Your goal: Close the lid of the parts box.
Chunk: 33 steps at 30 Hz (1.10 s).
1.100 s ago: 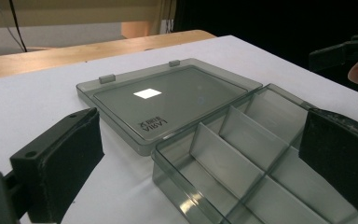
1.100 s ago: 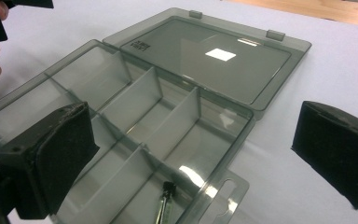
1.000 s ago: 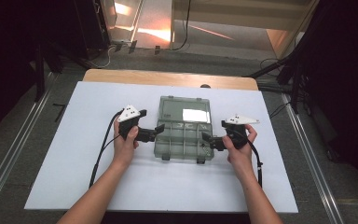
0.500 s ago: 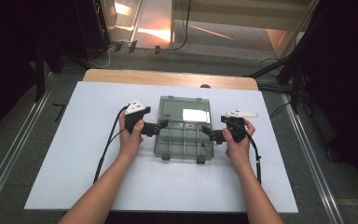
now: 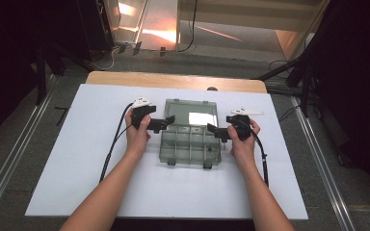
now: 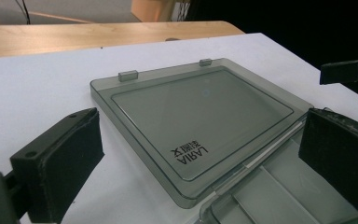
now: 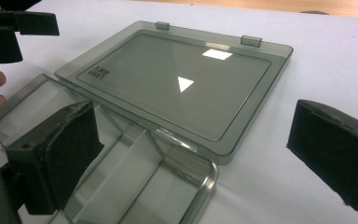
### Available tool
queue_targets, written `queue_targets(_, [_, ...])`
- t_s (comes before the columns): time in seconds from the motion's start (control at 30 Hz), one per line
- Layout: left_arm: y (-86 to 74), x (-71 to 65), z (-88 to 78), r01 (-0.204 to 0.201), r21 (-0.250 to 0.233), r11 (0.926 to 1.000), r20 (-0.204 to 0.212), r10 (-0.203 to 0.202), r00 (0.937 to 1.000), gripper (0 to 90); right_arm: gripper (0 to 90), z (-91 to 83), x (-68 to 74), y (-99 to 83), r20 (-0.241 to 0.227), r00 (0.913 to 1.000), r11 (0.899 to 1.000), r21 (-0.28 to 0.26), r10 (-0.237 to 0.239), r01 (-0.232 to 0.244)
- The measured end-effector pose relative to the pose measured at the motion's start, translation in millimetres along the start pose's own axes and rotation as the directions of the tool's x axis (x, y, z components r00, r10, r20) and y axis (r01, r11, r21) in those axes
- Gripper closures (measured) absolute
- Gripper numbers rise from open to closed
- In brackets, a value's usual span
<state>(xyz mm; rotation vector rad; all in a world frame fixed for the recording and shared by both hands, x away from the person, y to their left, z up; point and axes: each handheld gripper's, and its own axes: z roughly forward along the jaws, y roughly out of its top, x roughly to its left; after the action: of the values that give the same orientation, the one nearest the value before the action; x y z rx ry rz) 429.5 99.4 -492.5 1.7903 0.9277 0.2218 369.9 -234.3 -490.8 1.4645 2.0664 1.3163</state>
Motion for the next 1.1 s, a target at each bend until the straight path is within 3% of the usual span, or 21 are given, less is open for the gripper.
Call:
queue_targets(0.13, [1.8, -0.3, 5.6, 0.032, 0.033, 0.999, -0.004, -0.031, 0.9995, 0.0, 4.8, 5.9, -4.6, 2.6, -0.01, 0.9996, 1.0, 0.005, 0.027, -0.027])
queue_targets(0.27, [3.8, -2.0, 9.1, 0.038, 0.05, 0.998, -0.003, -0.038, 0.9993, 0.0, 6.1, 12.3, -8.7, 6.2, -0.009, 0.9992, 0.999, 0.022, 0.039, -0.038])
queue_targets(0.4, [6.5, -1.0, 12.4, 0.091, 0.065, 0.9937, 0.005, -0.092, 0.9958, 0.0, 6.6, 15.4, -12.0, 9.4, -0.012, 0.998, 0.998, 0.018, 0.061, -0.061])
queue_targets(0.47, [7.1, -1.6, 15.6, 0.077, 0.089, 0.9931, -0.03, -0.074, 0.9968, 0.0, 6.8, 17.5, -15.3, 9.5, -0.021, 0.9959, 0.996, 0.019, 0.088, -0.088])
queue_targets(0.53, [6.4, -0.1, 19.1, 0.094, 0.106, 0.9899, -0.036, -0.09, 0.9952, 0.0, 9.5, 20.5, -18.1, 9.1, -0.018, 0.995, 0.995, 0.021, 0.098, -0.098])
queue_targets(0.7, [4.6, 0.8, 23.1, 0.147, 0.119, 0.982, -0.061, -0.14, 0.9882, 5.8, 14.1, 26.2, -17.6, 10.9, -0.024, 0.9954, 0.995, 0.033, 0.092, -0.092])
queue_targets(0.83, [4.0, 0.4, 25.4, 0.159, 0.13, 0.9787, -0.087, -0.148, 0.9851, 14.2, 20.3, 30.5, -16.7, 12.0, -0.015, 0.995, 0.994, 0.045, 0.099, -0.098])
queue_targets(1.03, [0.7, 0.7, 29.4, 0.194, 0.176, 0.9651, -0.087, -0.181, 0.9796, 23.5, 32.9, 39.3, -19.1, 9.0, 0.013, 0.9927, 0.989, 0.082, 0.12, -0.121])
queue_targets(1.1, [0.2, 0.3, 30.1, 0.189, 0.182, 0.9649, -0.093, -0.175, 0.9803, 25.8, 36.4, 40.4, -20.5, 8.7, 0.027, 0.9909, 0.987, 0.088, 0.132, -0.134])
